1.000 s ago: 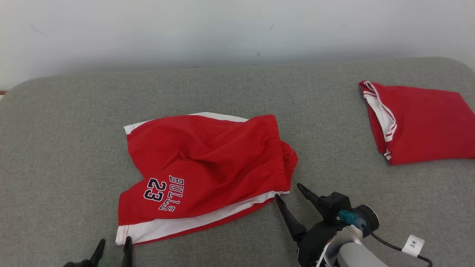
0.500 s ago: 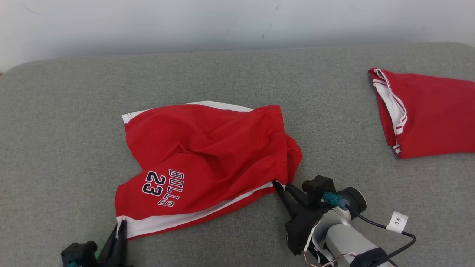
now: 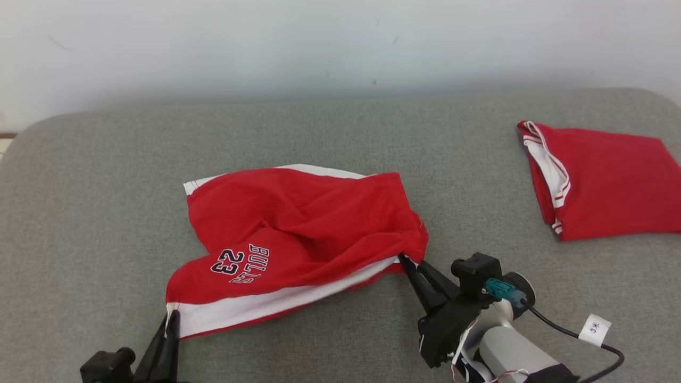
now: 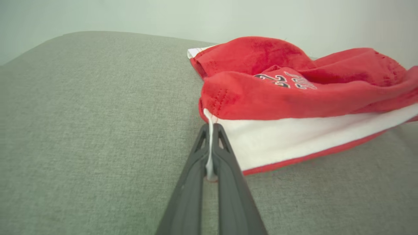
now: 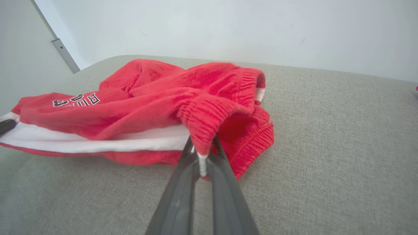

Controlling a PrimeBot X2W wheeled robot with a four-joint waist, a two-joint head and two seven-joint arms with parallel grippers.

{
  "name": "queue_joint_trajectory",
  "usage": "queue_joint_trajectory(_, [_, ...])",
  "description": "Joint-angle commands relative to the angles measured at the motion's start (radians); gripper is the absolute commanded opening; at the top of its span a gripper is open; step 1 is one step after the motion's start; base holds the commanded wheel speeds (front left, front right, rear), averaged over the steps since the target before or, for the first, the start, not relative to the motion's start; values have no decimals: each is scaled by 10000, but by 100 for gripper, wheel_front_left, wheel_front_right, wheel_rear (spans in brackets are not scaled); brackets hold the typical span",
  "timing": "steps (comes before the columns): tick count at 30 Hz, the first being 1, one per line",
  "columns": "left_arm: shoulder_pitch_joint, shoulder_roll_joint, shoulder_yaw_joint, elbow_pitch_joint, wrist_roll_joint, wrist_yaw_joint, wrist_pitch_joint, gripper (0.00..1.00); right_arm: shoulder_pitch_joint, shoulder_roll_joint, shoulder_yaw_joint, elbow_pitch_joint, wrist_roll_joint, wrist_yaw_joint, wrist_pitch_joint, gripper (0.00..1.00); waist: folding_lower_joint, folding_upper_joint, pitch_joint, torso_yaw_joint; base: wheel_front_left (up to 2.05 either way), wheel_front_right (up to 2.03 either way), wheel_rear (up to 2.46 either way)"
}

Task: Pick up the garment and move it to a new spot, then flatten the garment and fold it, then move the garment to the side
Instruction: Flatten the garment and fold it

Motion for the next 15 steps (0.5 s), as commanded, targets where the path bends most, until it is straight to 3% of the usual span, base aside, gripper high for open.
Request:
queue_joint_trajectory(1, [223,59,36,-269,76,-5,-34,0,209,-89,157,-211,266,3,-19,0,0,-1,-275,-33,0,0,0])
queue_joint_trajectory(8, [233,254,-158,-1386,229,-6,-34,0,-78,-777,1019,-1453,1535,3,259,0,0,-1,-590,-204,0,0,0])
queue_joint_trajectory(15, [-884,1147,-577,-2081,242,-13,268,0,-1071,-1648,1178,-2729,2487,3,964,0,0,-1,-511,-460,0,0,0])
